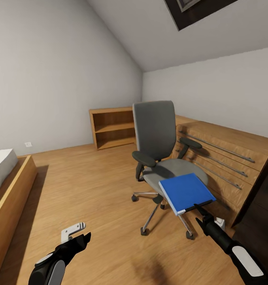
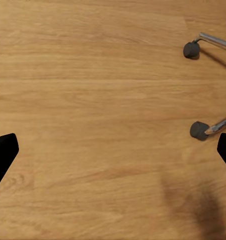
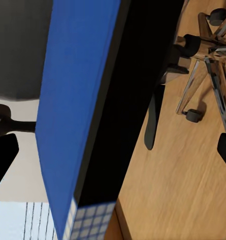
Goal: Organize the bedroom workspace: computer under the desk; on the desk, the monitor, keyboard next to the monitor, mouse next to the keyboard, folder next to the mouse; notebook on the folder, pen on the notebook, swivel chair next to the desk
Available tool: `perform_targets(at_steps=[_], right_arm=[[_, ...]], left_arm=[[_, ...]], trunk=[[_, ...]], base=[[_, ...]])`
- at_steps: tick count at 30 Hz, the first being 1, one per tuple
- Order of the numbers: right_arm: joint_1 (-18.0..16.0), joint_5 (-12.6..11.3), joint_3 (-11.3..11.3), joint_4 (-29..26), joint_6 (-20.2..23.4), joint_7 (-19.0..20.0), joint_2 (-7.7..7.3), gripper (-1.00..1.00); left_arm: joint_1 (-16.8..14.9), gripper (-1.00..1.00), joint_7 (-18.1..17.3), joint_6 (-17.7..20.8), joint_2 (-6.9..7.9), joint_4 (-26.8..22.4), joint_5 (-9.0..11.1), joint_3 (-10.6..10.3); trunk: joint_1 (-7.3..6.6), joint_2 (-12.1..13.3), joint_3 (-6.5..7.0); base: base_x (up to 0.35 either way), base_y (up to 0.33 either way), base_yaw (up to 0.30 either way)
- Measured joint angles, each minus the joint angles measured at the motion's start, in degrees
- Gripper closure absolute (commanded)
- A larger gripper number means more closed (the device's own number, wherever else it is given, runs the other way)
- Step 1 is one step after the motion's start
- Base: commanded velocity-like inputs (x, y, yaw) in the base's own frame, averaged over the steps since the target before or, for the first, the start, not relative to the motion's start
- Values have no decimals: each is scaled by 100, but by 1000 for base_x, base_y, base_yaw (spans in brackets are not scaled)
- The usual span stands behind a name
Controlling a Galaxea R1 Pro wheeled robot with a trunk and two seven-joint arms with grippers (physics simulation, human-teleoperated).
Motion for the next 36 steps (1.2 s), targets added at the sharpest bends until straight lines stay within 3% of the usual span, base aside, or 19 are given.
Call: perform_targets(at_steps=[36], right_arm=[[0,0,16,40,0,-9,0,-100]], left_arm=[[-1,-100,-2,-10,0,-3,0,-1]], trunk=[[0,0,0]], base=[[42,19,0]])
